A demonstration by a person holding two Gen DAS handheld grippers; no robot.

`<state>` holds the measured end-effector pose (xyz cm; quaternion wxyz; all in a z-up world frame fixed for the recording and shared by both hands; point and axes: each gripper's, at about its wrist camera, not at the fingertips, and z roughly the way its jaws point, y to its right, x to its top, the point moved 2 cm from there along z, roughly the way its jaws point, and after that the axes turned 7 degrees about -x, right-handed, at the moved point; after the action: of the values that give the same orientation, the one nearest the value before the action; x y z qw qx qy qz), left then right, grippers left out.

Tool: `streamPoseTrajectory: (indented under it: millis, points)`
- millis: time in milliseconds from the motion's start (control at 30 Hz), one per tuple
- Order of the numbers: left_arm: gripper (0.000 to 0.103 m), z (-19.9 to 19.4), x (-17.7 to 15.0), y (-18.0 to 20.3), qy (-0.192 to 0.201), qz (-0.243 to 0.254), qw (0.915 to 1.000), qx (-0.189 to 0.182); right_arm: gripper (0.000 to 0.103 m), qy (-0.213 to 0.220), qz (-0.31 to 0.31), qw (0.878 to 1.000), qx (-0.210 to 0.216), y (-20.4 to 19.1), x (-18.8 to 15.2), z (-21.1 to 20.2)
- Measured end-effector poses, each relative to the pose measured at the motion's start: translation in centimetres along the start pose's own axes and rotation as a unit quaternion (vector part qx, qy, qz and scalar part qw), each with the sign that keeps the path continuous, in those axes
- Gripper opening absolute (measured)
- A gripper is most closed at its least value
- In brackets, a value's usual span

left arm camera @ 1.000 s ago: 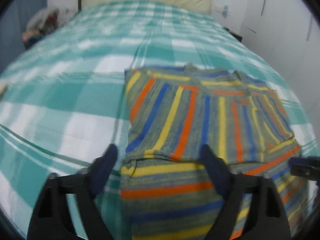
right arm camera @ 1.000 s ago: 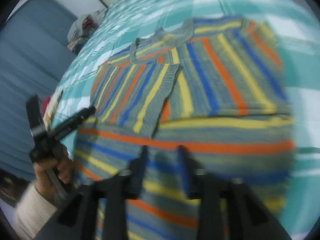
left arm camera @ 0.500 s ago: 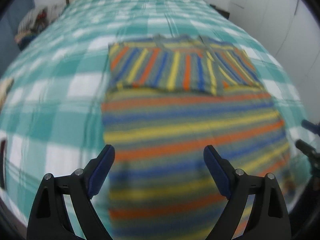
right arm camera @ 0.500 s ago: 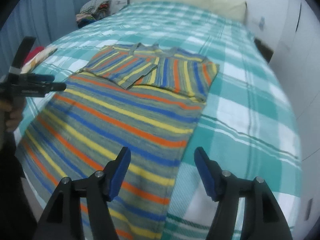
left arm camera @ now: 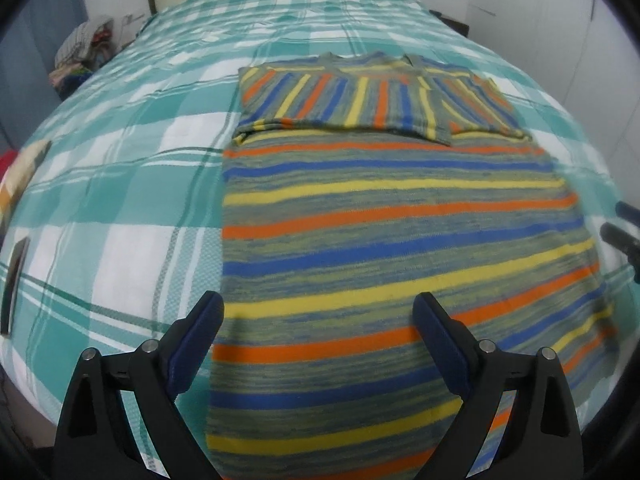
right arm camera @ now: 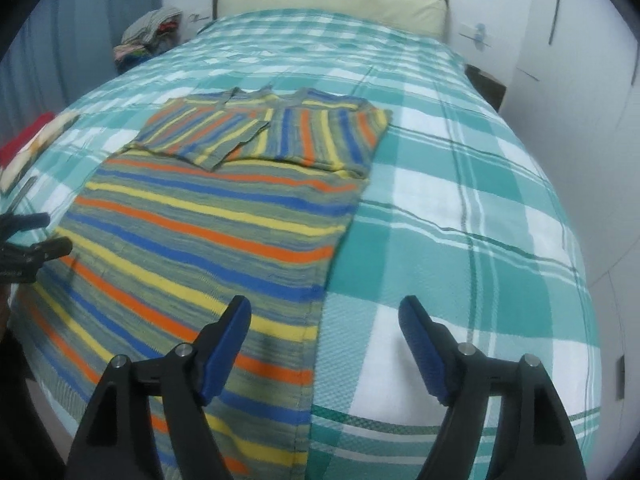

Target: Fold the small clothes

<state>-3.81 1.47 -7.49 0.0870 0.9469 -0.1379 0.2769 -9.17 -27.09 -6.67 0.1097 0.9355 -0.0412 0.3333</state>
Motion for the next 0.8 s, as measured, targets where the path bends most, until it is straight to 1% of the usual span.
streamPoseTrajectory:
  millis: [167, 367, 667, 800]
  points:
    - [0.096, 0.2, 0.1, -0.6, -0.001, -0.011, 0.9999, 0.009, 0.082, -0.003, -0.005, 1.0, -0.021, -0.2, 0.0, 0.5]
    - [0.096, -0.6, 0.0, -0.2, 0.015, 0.008, 0.9994, 0.029, 0.082, 0.019, -0.016, 0.999, -0.047, -0.2, 0.1, 0.0]
    - [0.097, -1.0, -0.1, -0.2, 0.02, 0.015, 0.9987, 0.043, 0.082, 0.026, -0.018, 0.997, -0.072, 0.0, 0.0, 0.0]
    - [0.097, -0.5, -0.2, -0.4, 0.013, 0.016, 0.9985, 0.051, 0.082, 0.024, -0.021, 0.996, -0.082, 0.0, 0.0, 0.3]
